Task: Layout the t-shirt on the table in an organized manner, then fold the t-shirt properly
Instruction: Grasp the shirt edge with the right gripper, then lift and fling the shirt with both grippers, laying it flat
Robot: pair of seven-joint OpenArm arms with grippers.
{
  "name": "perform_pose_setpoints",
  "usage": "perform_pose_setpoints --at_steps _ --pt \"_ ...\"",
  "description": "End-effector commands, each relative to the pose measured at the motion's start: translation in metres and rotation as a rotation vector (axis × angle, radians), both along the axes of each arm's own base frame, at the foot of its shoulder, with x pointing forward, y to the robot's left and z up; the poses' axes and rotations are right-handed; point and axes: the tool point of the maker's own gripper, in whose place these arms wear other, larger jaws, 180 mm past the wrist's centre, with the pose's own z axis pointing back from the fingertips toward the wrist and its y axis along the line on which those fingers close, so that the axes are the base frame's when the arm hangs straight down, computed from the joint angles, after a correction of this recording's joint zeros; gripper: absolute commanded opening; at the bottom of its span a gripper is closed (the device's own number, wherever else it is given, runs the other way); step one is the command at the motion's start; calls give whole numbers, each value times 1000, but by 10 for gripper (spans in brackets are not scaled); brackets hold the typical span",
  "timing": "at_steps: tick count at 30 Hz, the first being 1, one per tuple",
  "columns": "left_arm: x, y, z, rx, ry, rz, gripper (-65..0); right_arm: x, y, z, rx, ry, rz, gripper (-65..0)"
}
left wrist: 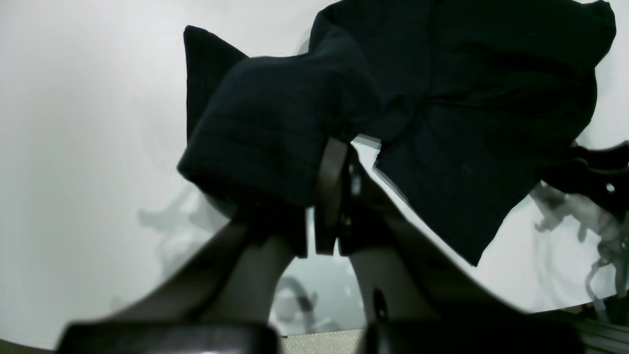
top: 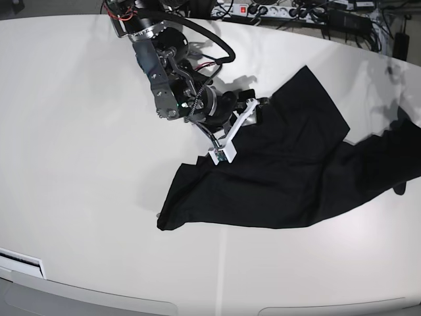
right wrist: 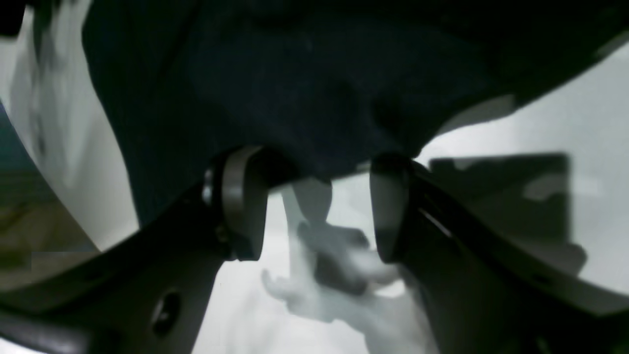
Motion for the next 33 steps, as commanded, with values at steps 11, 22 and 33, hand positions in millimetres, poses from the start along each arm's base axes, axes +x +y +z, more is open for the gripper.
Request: perform_pose_setpoints --at_steps 11,22,33 --pt "9 3 20 16 -53 -12 -650 1 -2 -16 30 23 -8 -349" --pt "10 -16 29 -34 -104 -106 -650 12 7 39 -2 -141 310 -650" --pt "-5 -55 36 -215 -74 -263 -650 23 -148 140 -323 -554 184 -650"
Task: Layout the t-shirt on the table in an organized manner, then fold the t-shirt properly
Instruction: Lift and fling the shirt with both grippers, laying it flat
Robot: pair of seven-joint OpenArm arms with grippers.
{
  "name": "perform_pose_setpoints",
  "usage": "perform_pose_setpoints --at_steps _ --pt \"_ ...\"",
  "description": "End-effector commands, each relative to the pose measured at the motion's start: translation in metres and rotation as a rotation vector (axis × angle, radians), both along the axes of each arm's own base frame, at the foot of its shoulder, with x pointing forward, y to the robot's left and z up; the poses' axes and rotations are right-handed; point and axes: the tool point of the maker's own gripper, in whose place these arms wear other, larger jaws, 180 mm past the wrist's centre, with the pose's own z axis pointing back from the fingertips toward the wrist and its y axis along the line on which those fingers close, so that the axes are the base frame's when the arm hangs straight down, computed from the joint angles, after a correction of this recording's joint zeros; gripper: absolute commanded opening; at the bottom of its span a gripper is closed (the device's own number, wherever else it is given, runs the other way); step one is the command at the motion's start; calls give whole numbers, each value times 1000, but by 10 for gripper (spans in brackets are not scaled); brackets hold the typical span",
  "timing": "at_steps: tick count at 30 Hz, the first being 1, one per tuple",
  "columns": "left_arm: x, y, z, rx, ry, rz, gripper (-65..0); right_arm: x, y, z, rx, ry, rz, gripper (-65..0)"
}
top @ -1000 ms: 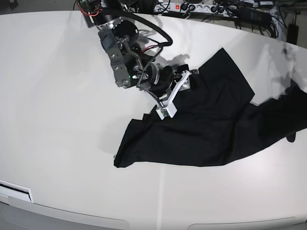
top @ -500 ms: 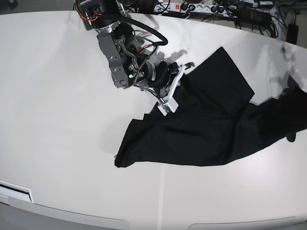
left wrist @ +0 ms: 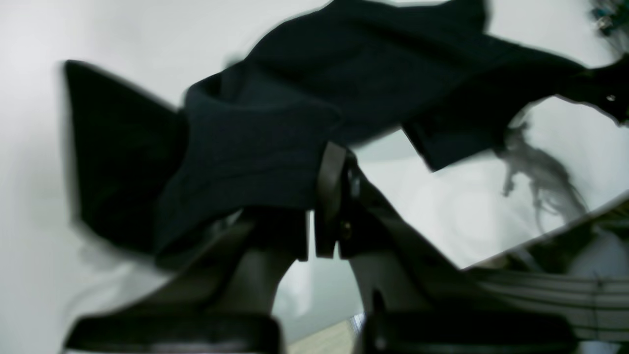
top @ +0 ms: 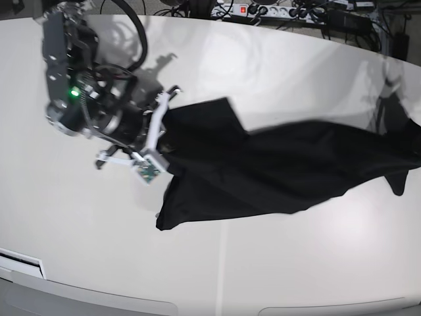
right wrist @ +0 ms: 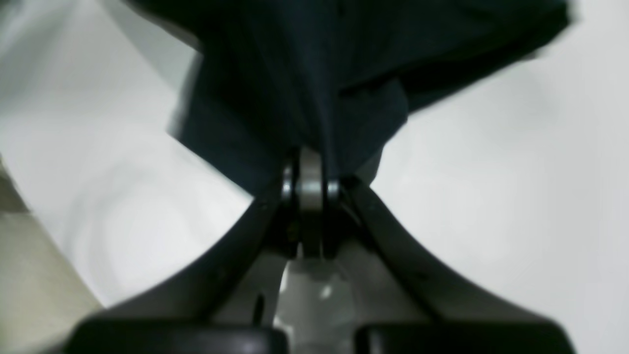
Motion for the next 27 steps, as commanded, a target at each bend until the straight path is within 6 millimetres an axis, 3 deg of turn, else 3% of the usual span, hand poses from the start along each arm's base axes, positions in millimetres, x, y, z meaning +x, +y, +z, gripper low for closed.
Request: perform_pose_setpoints --at_steps 1,5,8,12,16,20,24,27 --pt "5 1 16 14 -34 -22 -650 4 -10 23 10 -82 -14 -650" --pt "-2 1 8 38 15 -43 -650 -7 -63 53 -70 -176 -121 -650" --pt "-4 0 6 42 30 -50 -650 -17 -91 60 -79 -174 -191 -650" --pt "-20 -14 -18 36 124 -103 -650 -46 -103 41 -94 -81 -170 -650" --pt "-49 -50 -50 53 270 -255 -650 -76 -114 17 -159 53 -168 -650" --pt "-60 -79 -57 76 316 -396 -650 -104 -131 -2 -260 161 -151 -650" --pt "-65 -77 -58 165 348 -455 -650 -125 -165 -13 -416 231 -193 -650" --pt "-63 -57 -59 287 377 -460 -650 -138 -186 -15 -506 261 -196 -650"
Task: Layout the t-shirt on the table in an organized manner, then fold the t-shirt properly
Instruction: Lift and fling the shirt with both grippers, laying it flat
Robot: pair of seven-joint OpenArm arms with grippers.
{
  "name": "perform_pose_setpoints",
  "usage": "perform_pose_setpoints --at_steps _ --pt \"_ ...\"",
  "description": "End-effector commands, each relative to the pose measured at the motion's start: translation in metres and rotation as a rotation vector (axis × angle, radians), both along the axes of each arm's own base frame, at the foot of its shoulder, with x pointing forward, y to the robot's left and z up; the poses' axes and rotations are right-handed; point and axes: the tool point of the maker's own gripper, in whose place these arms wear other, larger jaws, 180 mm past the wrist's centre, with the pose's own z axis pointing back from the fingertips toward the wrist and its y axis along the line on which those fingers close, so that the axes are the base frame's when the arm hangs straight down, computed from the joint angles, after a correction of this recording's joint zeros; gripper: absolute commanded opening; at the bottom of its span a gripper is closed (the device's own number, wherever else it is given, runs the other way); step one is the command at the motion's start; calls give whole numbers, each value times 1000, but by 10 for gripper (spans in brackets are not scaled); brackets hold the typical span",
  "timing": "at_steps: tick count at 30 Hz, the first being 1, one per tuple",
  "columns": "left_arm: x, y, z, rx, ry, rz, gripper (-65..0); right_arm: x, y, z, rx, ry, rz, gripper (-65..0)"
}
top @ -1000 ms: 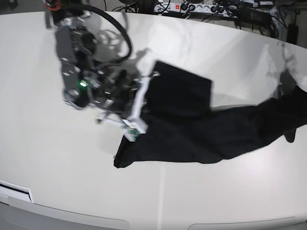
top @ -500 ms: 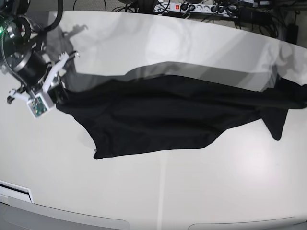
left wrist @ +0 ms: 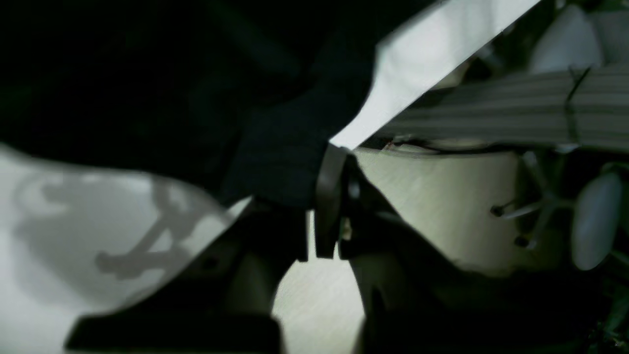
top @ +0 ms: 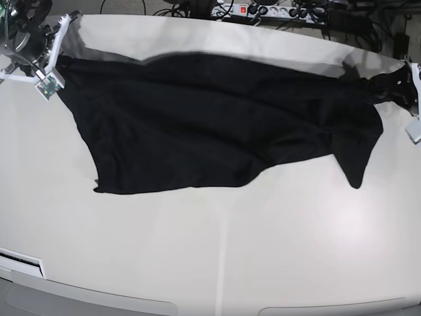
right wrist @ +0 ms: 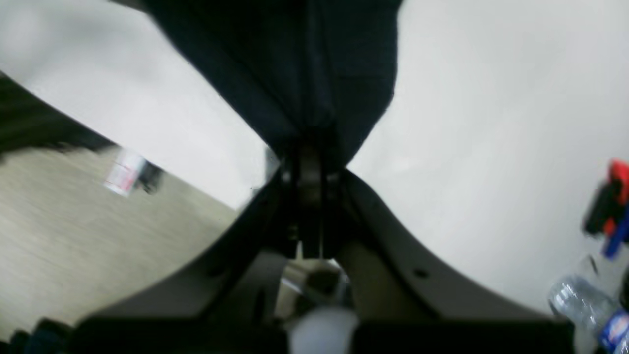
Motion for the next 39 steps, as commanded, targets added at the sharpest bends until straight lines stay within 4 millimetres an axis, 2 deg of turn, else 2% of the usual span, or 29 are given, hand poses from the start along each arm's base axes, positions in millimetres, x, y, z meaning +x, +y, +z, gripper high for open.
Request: perform_pose_setpoints --at_steps 1,4,7,10,13,16,18,22,25,34,36,39 --pt "11 10 12 46 -47 -14 -650 0 -9 7 -32 -13 6 -650" --pt "19 24 17 115 -72 -24 -650 -4 -19 11 -44 4 9 -650" --pt "12 27 22 126 -28 -53 -650 -10 -17 15 13 36 31 -650" --pt "9 10 35 12 -13 -66 -650 -21 -12 18 73 106 73 -650" --pt "-6 10 32 29 38 -98 -650 -34 2 21 156 184 133 -650" --pt "-27 7 25 41 105 -133 -650 -44 26 28 295 218 196 -650" --pt "-40 5 20 40 146 -146 -650 -52 32 30 339 244 205 -650" --pt "-59 5 12 35 209 -149 -650 -68 31 26 339 295 196 -650" --pt "-65 5 10 36 231 -151 -650 -78 25 22 306 328 187 -650" --pt "-70 43 -5 260 242 -187 -650 -101 -17 11 87 420 181 -650" --pt "-72 55 -8 324 250 -198 -650 -101 -18 10 89 419 172 -650" --pt "-79 54 -11 320 272 -202 -650 -99 -14 10 111 406 173 -650"
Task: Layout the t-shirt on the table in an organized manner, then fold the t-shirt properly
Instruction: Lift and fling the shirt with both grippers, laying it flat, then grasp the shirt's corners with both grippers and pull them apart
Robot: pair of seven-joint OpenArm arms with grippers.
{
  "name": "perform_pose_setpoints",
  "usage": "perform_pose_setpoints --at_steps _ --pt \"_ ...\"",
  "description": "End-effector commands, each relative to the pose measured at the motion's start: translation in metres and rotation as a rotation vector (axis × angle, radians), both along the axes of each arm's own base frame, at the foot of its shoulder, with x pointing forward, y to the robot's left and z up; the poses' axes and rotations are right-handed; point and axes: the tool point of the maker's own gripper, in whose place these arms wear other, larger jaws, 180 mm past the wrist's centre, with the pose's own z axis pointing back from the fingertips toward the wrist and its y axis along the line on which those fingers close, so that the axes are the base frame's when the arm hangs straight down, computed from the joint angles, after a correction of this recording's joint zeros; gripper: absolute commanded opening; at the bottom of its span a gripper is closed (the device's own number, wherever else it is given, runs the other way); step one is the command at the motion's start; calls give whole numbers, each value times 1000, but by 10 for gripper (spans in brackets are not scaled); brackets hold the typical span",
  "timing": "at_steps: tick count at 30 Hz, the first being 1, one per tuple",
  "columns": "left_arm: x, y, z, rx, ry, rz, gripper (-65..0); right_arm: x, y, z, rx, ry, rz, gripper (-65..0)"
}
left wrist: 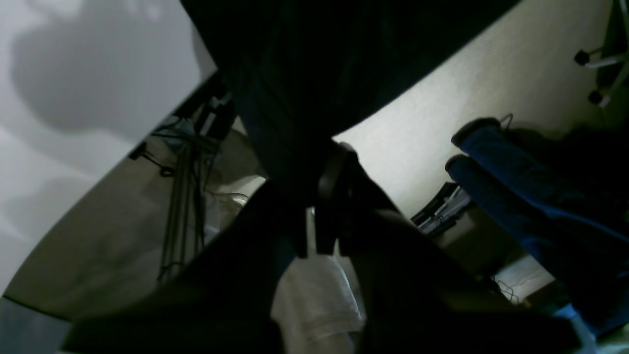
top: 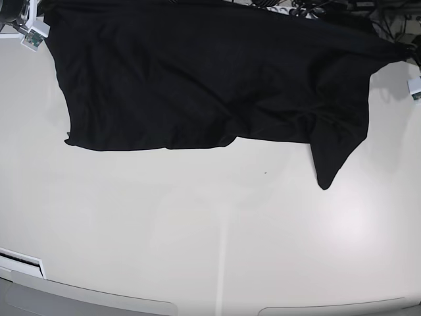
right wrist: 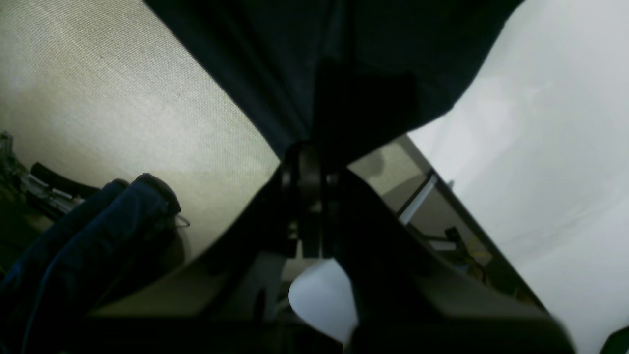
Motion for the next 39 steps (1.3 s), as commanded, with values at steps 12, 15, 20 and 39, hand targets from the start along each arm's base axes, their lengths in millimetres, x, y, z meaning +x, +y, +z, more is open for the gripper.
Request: perform_pose_setpoints --at_steps 12,15,20,39 --pt "-16 -21 7 -122 66 26 -316 4 0 3 5 -21 16 -287" --pt "-3 -22 11 -124 24 24 -268 16 6 6 36 -70 11 -273" --pt "28 -26 22 -148 -64 54 -268 46 9 11 55 -166 -33 -273" --pt "180 41 11 -98 -679 603 -343 121 39 39 259 -504 -254 -273"
